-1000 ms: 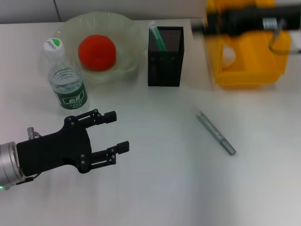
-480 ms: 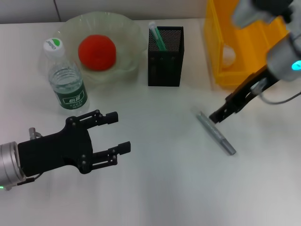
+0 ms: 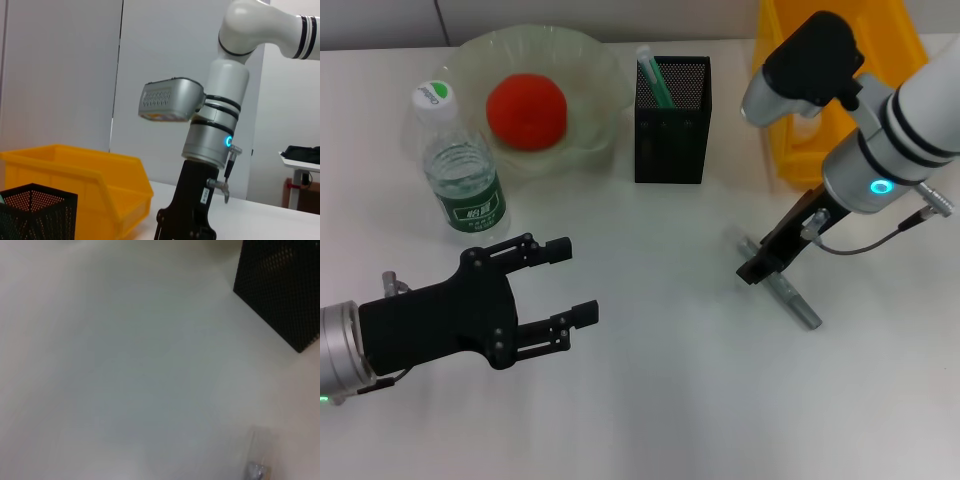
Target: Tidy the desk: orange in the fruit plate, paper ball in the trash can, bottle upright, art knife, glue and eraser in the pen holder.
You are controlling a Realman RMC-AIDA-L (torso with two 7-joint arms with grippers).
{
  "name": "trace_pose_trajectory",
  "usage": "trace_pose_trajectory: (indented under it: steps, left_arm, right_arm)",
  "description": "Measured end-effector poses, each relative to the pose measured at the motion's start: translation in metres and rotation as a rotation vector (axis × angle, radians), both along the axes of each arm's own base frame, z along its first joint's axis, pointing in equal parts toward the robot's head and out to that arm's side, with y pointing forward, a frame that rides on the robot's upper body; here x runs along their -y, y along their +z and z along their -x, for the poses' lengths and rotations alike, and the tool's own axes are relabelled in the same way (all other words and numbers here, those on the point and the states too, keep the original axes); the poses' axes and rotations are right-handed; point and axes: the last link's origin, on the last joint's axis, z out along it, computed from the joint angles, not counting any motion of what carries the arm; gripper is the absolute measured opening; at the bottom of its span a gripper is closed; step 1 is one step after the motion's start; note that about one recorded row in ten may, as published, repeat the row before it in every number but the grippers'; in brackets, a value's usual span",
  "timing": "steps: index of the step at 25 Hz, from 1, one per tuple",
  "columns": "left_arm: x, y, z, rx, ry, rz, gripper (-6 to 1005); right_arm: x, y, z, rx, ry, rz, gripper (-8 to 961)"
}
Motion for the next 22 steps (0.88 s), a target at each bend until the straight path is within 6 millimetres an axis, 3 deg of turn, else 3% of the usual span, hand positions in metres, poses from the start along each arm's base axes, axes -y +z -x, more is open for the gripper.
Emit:
trace_pose_trajectory:
  steps: [5, 11, 13, 19, 20, 22]
  left_arm:
    - [0.001, 0.000, 0.001, 0.000, 0.003, -0.002, 753]
    - [0.001, -0.001, 0.002, -0.004, 0.005, -0.006, 753]
    - [0.001, -0.001, 0.002, -0.004, 0.006, -0.006, 753]
    - [0.001, 0.000, 0.003, -0.005, 0.007, -0.008, 753]
    - [0.002, 0.001, 0.003, -0.004, 0.007, -0.008, 753]
    - [0.002, 0.001, 0.003, -0.003, 0.007, -0.007, 753]
  right_arm:
    - [-0.001, -0.003, -0.002, 0.005, -0.002, 0.000, 555]
    - [0.000, -0.002, -0.002, 0.004, 0.002, 0.001, 343]
    - [0.001, -0.002, -0.003, 0.004, 0.000, 0.002, 139]
    - [0.006, 0.008, 0.002, -0.049, 0.007, -0.004, 112]
    - [0.009, 0.024, 0.011, -0.188, 0.003, -0.022, 108]
    - [0.011, 0.035, 0.016, -0.280, 0.003, -0.033, 107]
